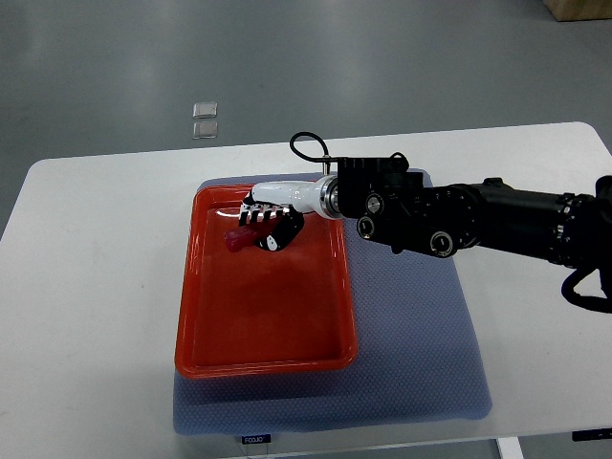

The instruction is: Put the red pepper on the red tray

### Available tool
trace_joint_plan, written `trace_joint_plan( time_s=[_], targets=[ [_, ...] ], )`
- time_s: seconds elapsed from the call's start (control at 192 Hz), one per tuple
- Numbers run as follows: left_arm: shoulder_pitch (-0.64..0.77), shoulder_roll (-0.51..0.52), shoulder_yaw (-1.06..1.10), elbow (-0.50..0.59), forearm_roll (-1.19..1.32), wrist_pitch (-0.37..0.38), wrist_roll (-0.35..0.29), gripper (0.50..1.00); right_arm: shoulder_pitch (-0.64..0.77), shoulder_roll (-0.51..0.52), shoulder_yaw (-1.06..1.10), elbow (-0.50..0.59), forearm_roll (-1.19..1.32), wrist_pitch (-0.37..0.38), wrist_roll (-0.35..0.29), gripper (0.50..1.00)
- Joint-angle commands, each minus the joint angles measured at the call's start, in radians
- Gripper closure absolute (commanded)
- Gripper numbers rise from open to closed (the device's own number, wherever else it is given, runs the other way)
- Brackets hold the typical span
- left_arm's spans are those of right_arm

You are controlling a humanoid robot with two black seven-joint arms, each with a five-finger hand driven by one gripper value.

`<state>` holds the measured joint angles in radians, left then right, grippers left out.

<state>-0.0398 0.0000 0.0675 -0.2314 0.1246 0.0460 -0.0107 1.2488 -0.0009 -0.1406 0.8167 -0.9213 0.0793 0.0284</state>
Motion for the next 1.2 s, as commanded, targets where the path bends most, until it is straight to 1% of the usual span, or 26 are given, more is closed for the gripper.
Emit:
trace_joint_plan(
  time_s=[0.0,0.265,0.286,0.301,0.327,0.343,0.358,0.374,0.39,0.395,0.405,0.41,0.426,0.431,0.488,0.504,0.509,0.514,0.519,0.535,0.587,0.665,0.769,0.836,0.997,1.195],
  targets=[
    [0.001,0.000,0.002,-0.003,0.000,0.000,0.000,0.500,-0.038,0.001,-0.002,-0.024,-0.005,-0.007,0.001,1.000],
    [0.001,0.000,0.000,-0.005,0.000,0.000,0.000,0.500,-0.075,0.001,-0.002,-0.030,-0.001,-0.019,0.002,1.000],
    [0.000,0.000,0.000,-0.005,0.000,0.000,0.000,0.500,-0.077,0.001,-0.002,-0.033,-0.001,-0.019,0.002,0.983],
    [0.001,0.000,0.000,-0.005,0.000,0.000,0.000,0.500,-0.077,0.001,-0.002,-0.033,-0.001,-0.019,0.002,0.961],
    [0.001,0.000,0.000,-0.005,0.000,0.000,0.000,0.500,-0.077,0.001,-0.002,-0.033,-0.001,-0.019,0.002,0.948],
    [0.001,0.000,0.000,-0.005,0.000,0.000,0.000,0.500,-0.077,0.001,-0.002,-0.033,-0.001,-0.019,0.002,0.928],
    [0.001,0.000,-0.002,-0.003,0.000,0.000,0.000,0.500,-0.077,0.001,-0.001,-0.033,0.001,-0.019,0.002,0.920],
    [0.001,0.000,0.000,-0.003,0.000,0.000,0.000,0.500,-0.075,0.001,-0.001,-0.033,-0.001,-0.019,0.002,0.893],
    [0.001,0.000,0.000,-0.002,0.000,0.000,0.000,0.500,-0.075,0.001,-0.001,-0.033,0.001,-0.019,0.002,0.881],
    [0.001,0.000,0.000,-0.002,0.000,0.000,0.000,0.500,-0.075,0.001,-0.001,-0.033,0.001,-0.019,0.002,0.867],
    [0.001,0.000,0.000,-0.002,0.000,0.000,0.000,0.500,-0.075,0.001,-0.001,-0.033,0.001,-0.019,0.002,0.867],
    [0.001,0.000,-0.002,-0.002,0.000,0.000,0.000,0.500,-0.075,0.001,-0.001,-0.033,0.001,-0.019,0.002,0.851],
    [0.001,0.000,-0.002,-0.002,0.000,0.000,0.000,0.500,-0.075,0.001,-0.001,-0.033,0.001,-0.018,0.002,0.838],
    [0.001,0.000,-0.002,-0.002,0.000,0.000,0.000,0.500,-0.075,0.001,0.001,-0.033,0.001,-0.018,0.002,0.826],
    [0.001,0.000,0.000,0.000,0.000,0.000,0.000,0.500,-0.075,0.001,0.003,-0.033,0.001,-0.016,0.005,0.781],
    [0.001,0.000,-0.002,0.000,0.000,0.000,0.000,0.500,-0.075,0.001,0.004,-0.033,0.001,-0.016,0.007,0.754],
    [0.001,0.000,-0.002,0.000,0.000,0.000,0.000,0.500,-0.075,0.001,0.004,-0.033,0.001,-0.016,0.007,0.754],
    [0.001,0.000,-0.002,0.000,0.000,0.000,0.000,0.500,-0.075,0.001,0.006,-0.033,0.001,-0.016,0.007,0.740],
    [0.001,0.000,-0.002,0.000,0.000,0.000,0.000,0.500,-0.075,0.001,0.006,-0.033,0.001,-0.016,0.007,0.740],
    [0.001,0.000,-0.002,0.000,0.000,0.000,0.000,0.500,-0.075,0.001,0.007,-0.033,0.001,-0.016,0.008,0.718],
    [0.000,0.000,-0.002,0.001,0.000,0.000,0.000,0.500,-0.075,0.001,0.010,-0.033,0.002,-0.016,0.012,0.693],
    [0.000,0.000,-0.002,0.001,0.000,0.000,0.000,0.500,-0.074,0.001,0.012,-0.033,0.002,-0.016,0.013,0.642],
    [0.001,0.000,-0.002,0.001,0.000,0.000,0.000,0.500,-0.069,0.001,0.018,-0.033,0.009,-0.019,0.015,0.640],
    [0.001,0.000,-0.002,0.001,0.000,0.000,0.000,0.500,-0.068,0.001,0.061,-0.033,0.024,-0.019,0.015,0.640],
    [0.001,0.000,-0.002,0.003,0.000,0.000,0.000,0.500,-0.084,0.001,0.323,-0.033,0.084,-0.022,0.025,0.640],
    [0.001,0.000,-0.002,0.001,0.000,0.000,0.000,0.500,-0.221,-0.004,0.674,-0.024,0.231,-0.049,0.076,0.640]
  ],
)
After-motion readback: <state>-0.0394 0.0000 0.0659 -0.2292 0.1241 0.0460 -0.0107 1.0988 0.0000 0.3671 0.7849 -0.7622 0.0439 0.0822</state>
